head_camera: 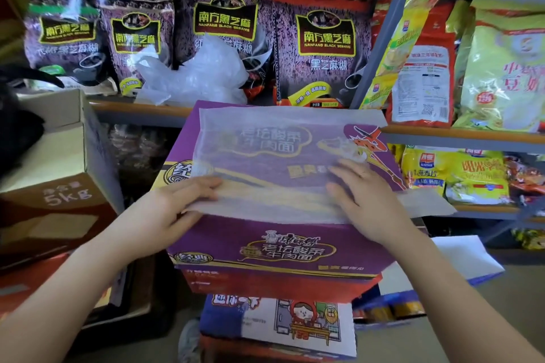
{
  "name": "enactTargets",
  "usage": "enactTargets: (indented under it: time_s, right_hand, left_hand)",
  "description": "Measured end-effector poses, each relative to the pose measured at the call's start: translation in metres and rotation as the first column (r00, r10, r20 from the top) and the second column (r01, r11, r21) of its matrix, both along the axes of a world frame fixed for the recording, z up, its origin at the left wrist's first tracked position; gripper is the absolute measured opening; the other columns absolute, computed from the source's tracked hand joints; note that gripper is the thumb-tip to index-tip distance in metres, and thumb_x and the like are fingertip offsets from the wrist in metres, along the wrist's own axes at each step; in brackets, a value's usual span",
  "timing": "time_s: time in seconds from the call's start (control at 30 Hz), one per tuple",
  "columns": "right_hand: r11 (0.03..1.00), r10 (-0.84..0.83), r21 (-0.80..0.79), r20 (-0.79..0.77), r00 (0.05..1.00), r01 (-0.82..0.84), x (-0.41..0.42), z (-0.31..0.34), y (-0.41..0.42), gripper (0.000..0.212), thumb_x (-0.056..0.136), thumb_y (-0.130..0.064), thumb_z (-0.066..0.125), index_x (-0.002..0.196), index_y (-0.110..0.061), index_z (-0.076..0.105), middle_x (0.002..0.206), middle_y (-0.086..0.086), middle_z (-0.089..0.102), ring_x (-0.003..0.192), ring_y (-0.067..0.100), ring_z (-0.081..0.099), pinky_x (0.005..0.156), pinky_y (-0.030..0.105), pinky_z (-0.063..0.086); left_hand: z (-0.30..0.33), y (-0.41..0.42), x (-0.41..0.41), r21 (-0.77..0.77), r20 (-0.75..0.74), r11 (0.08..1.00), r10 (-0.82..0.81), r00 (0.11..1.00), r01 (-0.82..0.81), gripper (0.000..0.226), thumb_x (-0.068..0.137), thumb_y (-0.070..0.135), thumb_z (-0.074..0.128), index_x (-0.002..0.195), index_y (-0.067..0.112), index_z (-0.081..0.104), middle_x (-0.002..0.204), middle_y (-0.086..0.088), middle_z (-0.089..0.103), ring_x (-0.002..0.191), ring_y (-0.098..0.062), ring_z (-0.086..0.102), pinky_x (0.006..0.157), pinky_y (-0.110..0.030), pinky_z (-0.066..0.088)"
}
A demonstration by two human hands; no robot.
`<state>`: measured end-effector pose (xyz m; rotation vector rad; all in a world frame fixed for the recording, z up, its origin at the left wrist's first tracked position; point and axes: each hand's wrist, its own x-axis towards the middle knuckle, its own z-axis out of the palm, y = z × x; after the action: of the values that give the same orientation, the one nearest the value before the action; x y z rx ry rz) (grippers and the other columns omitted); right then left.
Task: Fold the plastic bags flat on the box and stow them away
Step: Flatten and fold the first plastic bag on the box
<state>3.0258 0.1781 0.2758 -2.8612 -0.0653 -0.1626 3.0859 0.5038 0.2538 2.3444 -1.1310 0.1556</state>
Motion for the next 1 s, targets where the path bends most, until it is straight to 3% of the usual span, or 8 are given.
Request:
enactTargets:
  time_s: [0.1,0.2,0.27,0.4,0.53,0.7,0.77,1.0]
  right_hand:
    - [0.953,0.284,-0.078,-0.104,0.953,-0.292,-0.007,0.011,0.016,0.091,0.069,-0.085,0.018,0.126,-0.025,0.055,0.139,-0.008,0.049,0.132,0.012,0.039,0.113,0.028,0.010]
    - [0.921,0.336,-0.186,-0.066,0.940,-0.342,-0.004,0.020,0.021,0.051,0.085,-0.062,0.040,0.110,-0.022,0.059,0.118,-0.005,0.062,0.120,0.016,0.051,0.106,0.021,0.020]
    - [0.929,0.341,-0.125,-0.076,0.937,-0.348,-0.003,0.034,0.021,0.016,0.096,-0.039,0.043,0.091,-0.026,0.050,0.086,-0.008,0.060,0.096,0.018,0.055,0.075,0.022,0.034]
    - [0.906,0.416,-0.042,-0.093,0.905,-0.421,0.006,0.071,0.024,0.033,0.099,-0.030,0.041,0.067,-0.022,0.031,0.055,-0.002,0.039,0.058,0.014,0.041,0.058,0.028,0.023]
    - [0.906,0.402,-0.036,-0.231,0.886,-0.421,0.040,0.088,0.024,0.034,0.097,-0.028,0.043,0.064,-0.018,0.038,0.060,0.000,0.044,0.058,0.013,0.040,0.066,0.037,0.034]
    - [0.950,0.250,-0.122,-0.254,0.934,-0.288,0.077,0.062,0.017,0.030,0.095,-0.027,0.047,0.066,-0.020,0.045,0.072,-0.005,0.051,0.075,0.017,0.049,0.071,0.034,0.039]
    - [0.957,0.191,-0.170,-0.242,0.951,-0.235,0.080,0.045,0.014,0.028,0.097,-0.029,0.043,0.070,-0.021,0.043,0.084,0.001,0.051,0.087,0.023,0.052,0.074,0.036,0.039]
    - [0.948,-0.027,-0.318,-0.102,0.994,-0.007,0.088,0.017,0.003,0.028,0.100,-0.030,0.030,0.103,-0.014,0.051,0.108,0.007,0.061,0.100,0.029,0.055,0.068,0.034,0.036]
  left_hand:
    - [0.003,-0.003,-0.002,-0.150,-0.077,0.979,0.130,0.989,-0.140,0.064,0.089,0.063,0.025,0.106,0.016,0.065,0.107,0.016,0.065,0.103,0.007,0.057,0.087,-0.007,0.040]
    - [0.005,-0.008,-0.007,-0.241,-0.119,0.926,0.269,0.956,-0.291,0.056,0.087,0.060,0.029,0.090,0.013,0.060,0.076,-0.016,0.066,0.072,-0.021,0.060,0.068,-0.030,0.044]
    - [0.009,-0.014,-0.010,-0.327,-0.162,0.880,0.307,0.938,-0.345,0.050,0.085,0.052,0.028,0.088,0.010,0.056,0.074,-0.024,0.061,0.069,-0.025,0.055,0.064,-0.030,0.040]
    - [0.023,-0.022,-0.015,-0.437,-0.252,0.797,0.336,0.908,-0.416,0.039,0.080,0.055,0.034,0.090,0.026,0.058,0.082,-0.005,0.063,0.076,-0.015,0.058,0.066,-0.030,0.042]
    - [0.026,-0.025,-0.006,-0.399,-0.306,0.761,0.416,0.856,-0.512,0.032,0.083,0.045,0.055,0.088,0.014,0.059,0.073,-0.013,0.067,0.068,-0.026,0.062,0.063,-0.037,0.048]
    - [0.027,-0.040,0.019,-0.221,-0.232,0.800,0.513,0.827,-0.558,0.036,0.091,0.023,0.052,0.063,0.009,0.034,0.052,-0.009,0.042,0.053,-0.025,0.043,0.048,-0.025,0.028]
    - [0.029,-0.047,0.028,-0.174,-0.187,0.815,0.524,0.831,-0.553,0.033,0.091,0.023,0.051,0.066,0.011,0.033,0.056,-0.010,0.046,0.062,-0.036,0.051,0.054,-0.037,0.027]
    - [0.029,-0.075,0.052,0.201,0.155,0.758,0.601,0.784,-0.621,0.029,0.095,0.034,0.039,0.102,0.007,0.048,0.093,-0.020,0.064,0.088,-0.041,0.060,0.060,-0.035,0.034]
